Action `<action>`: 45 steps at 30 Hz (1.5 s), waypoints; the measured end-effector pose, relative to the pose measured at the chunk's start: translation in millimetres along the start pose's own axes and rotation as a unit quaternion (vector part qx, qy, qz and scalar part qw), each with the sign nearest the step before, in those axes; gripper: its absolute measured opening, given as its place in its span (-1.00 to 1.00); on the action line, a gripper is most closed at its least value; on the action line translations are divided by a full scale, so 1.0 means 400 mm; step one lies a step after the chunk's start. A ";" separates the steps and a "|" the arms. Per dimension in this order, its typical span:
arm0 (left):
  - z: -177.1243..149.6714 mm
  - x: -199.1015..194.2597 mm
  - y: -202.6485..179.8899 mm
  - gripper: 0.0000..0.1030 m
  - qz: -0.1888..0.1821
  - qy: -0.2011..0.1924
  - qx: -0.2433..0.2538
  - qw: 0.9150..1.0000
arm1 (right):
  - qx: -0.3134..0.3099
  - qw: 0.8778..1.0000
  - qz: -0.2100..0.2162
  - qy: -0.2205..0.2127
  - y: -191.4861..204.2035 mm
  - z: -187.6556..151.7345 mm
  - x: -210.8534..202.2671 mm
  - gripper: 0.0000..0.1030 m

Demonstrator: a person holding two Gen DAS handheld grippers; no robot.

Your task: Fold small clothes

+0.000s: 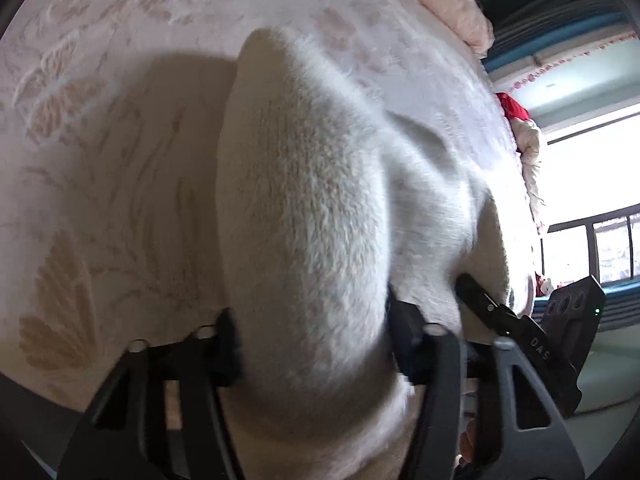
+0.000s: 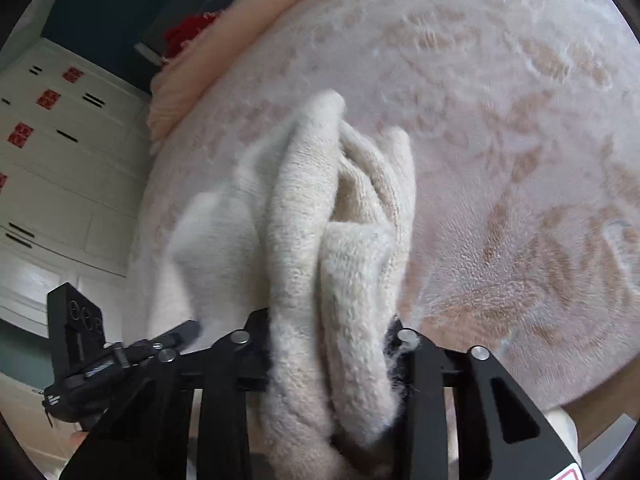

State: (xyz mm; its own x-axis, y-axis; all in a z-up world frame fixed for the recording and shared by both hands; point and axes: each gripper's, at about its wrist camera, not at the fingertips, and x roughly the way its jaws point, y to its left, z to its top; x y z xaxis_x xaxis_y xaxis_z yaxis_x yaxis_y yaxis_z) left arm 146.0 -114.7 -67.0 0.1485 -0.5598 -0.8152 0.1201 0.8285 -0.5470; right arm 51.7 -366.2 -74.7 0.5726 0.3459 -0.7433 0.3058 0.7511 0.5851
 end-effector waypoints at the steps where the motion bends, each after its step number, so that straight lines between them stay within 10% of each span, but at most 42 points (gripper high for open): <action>1: -0.002 -0.025 -0.021 -0.10 -0.003 -0.005 0.012 1.000 | -0.004 1.000 0.004 -0.007 0.018 -0.004 -0.024 -0.40; 11: -0.055 -0.351 -0.235 -0.10 -0.061 -0.097 0.157 0.981 | -0.061 0.987 0.011 -0.146 0.213 -0.075 -0.411 -0.40; 22: -0.074 -0.857 -0.346 -0.08 -0.124 -0.292 0.281 0.906 | -0.211 0.921 0.061 -0.320 0.588 -0.095 -0.733 -0.38; 31: -0.030 -1.117 -0.211 -0.04 -0.092 -0.416 0.288 0.858 | -0.302 0.879 0.132 -0.344 0.873 -0.053 -0.692 -0.36; 36: 0.063 -1.118 -0.081 -0.03 -0.071 -0.421 0.267 0.864 | -0.310 0.888 0.146 -0.307 0.949 0.012 -0.533 -0.35; 45: 0.235 -0.945 0.157 -0.03 -0.049 -0.365 0.213 0.905 | -0.287 0.925 0.115 -0.221 0.951 0.091 -0.172 -0.35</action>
State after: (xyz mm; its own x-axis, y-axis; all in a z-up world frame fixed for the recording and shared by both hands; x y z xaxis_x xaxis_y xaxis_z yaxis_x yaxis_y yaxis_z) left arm 189.8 147.2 224.8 0.7069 -0.6208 -0.3390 0.5120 0.7797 -0.3603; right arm 156.3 -124.7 211.0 0.8663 0.3648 -0.3413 -0.2437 0.9050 0.3487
